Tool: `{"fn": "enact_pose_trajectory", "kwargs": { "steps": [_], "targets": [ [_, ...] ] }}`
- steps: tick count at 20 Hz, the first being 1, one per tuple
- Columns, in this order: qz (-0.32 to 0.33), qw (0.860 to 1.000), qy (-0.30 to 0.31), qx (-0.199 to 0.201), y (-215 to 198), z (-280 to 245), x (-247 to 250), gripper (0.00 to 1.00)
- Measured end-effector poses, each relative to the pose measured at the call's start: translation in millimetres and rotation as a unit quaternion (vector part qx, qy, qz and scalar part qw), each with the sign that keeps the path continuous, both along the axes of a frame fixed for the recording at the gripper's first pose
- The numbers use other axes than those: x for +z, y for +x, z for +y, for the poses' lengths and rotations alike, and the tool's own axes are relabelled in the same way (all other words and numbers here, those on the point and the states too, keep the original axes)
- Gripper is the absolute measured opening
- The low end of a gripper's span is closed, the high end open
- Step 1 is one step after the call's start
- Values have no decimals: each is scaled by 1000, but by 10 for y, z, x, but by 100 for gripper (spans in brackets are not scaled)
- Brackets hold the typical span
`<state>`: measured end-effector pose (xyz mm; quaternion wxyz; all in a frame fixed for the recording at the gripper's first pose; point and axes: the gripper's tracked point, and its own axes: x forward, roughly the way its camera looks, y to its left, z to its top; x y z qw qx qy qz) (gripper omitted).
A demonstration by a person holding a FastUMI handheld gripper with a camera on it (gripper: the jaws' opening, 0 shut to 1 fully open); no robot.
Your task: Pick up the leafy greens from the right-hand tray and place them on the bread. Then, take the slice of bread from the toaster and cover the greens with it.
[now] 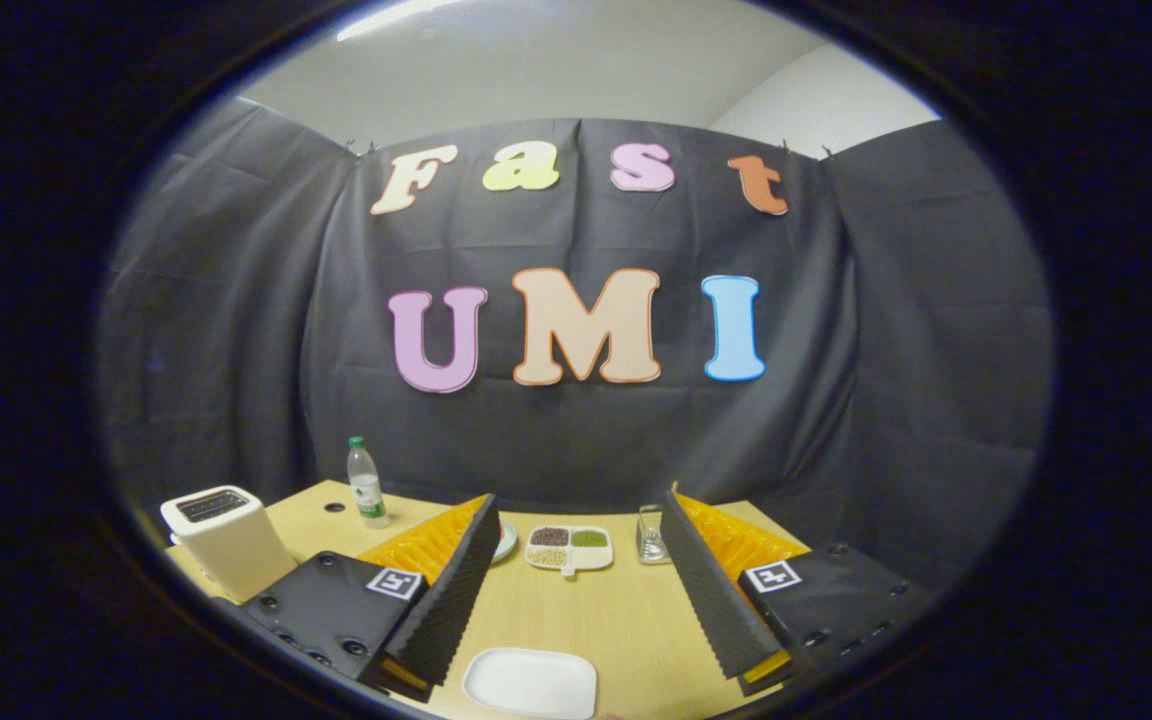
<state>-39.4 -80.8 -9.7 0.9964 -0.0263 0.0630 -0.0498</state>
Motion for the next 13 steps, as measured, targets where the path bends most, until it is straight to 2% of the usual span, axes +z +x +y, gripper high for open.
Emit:
{"fn": "enact_pose_trajectory", "kwargs": {
  "steps": [5, 13],
  "targets": [
    [-40, 999, 10, 18, 9, 33, 200, 100],
    [-50, 998, -6, 24, 11, 7, 272, 100]
  ]
}}
